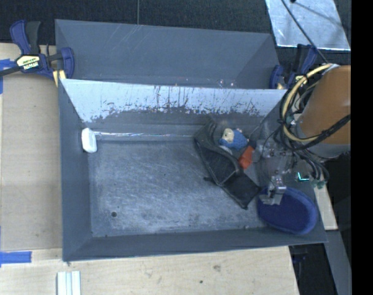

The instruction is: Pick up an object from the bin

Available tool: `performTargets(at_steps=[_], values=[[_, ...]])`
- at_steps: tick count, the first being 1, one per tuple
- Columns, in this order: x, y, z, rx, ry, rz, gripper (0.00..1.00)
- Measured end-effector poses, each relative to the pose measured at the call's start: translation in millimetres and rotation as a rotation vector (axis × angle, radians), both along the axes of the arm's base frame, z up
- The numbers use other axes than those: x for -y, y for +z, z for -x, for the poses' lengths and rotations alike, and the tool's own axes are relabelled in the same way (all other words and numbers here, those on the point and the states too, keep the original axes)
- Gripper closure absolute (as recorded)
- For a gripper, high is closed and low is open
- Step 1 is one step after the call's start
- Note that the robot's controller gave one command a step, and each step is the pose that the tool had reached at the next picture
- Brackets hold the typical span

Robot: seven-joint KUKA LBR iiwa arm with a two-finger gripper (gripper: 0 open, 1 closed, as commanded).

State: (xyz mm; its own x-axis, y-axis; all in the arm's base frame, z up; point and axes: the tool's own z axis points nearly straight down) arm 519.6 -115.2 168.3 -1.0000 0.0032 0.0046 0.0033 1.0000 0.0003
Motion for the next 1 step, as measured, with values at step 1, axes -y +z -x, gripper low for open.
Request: performTargets(at_steps=[1], values=[[13.6,-102.2,-9.2,0.002,0.076,0.0,0.0]])
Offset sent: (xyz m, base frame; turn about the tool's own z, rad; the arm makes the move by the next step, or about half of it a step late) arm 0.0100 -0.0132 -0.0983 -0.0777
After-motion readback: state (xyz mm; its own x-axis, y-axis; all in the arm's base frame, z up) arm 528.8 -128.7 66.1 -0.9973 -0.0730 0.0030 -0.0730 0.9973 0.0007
